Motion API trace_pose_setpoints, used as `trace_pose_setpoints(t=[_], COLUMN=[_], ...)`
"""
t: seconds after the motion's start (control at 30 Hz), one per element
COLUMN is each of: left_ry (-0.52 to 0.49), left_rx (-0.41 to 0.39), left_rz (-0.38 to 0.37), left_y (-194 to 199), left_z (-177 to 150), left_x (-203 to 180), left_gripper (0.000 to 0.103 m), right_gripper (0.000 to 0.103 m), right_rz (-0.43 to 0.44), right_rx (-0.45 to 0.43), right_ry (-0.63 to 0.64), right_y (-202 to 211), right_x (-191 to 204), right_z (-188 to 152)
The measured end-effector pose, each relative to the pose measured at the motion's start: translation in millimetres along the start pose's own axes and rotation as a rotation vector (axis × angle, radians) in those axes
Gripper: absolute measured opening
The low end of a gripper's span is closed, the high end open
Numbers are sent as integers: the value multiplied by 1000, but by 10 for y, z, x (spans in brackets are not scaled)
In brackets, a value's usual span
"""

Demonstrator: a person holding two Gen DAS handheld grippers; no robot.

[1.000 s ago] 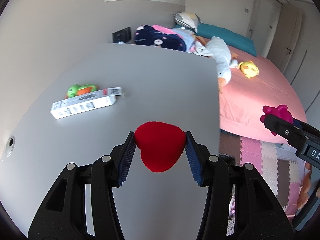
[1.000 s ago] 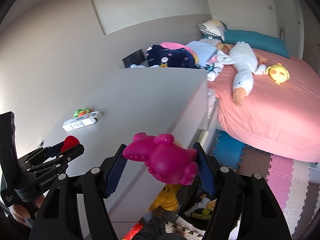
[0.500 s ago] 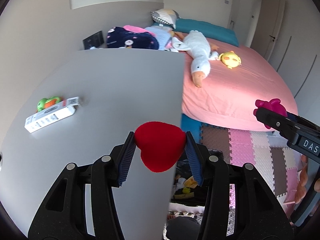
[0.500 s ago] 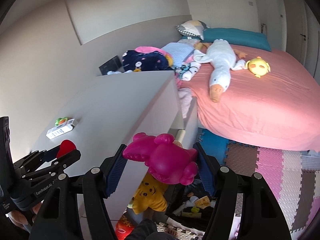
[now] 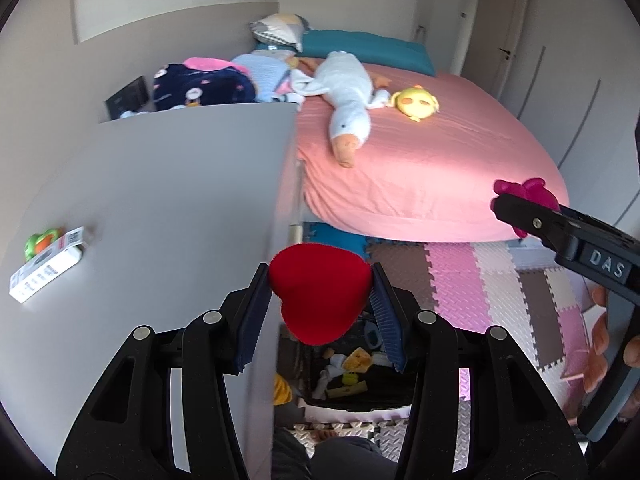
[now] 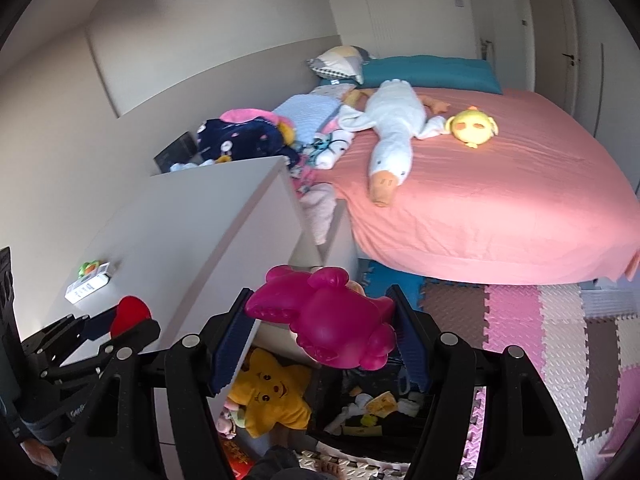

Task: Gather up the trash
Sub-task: 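Open the left tool to drop the red heart while the right tool drops the pink toy, then move both tools back over the desk toward the thermometer box and seahorse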

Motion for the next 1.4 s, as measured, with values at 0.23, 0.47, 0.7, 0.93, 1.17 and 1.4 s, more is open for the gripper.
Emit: trace_pose_setpoints(t=[0.23, 0.47, 0.7, 0.93, 1.17, 1.4], left_ry=[-46, -86, -56, 4, 76, 161], left_rx=[13, 19, 9, 16, 28, 36], left_rz=[-25, -11, 11, 64, 119, 205], left_y=[-116, -190, -130, -83, 20, 187], left_z=[68, 99, 35, -102, -302, -530], left_x=[-211, -250, -105, 246, 663, 1183], left_gripper=[97, 97, 97, 97, 97, 97], right_gripper=[81, 81, 81, 81, 81, 81], right_rz=[-84, -98, -73, -20, 46, 91], right_rx=[-9, -16, -4, 17, 49, 85], right_ry=[-52, -76, -54, 2, 73, 143], right_y=[-70, -100, -145, -257, -400, -535], right_x=[-249, -346, -203, 173, 642, 1131], right_z=[114, 156, 120, 23, -126, -256])
Point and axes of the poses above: each gripper's, at about its wrist camera, not at the fingertips, and y roughly against the way its jaws point, x to its left, z to its top, the point moved 7 cm from there along -y, roughly the way its jaws point, and after that the axes turned 11 degrees about -y, right-handed, at the moved point
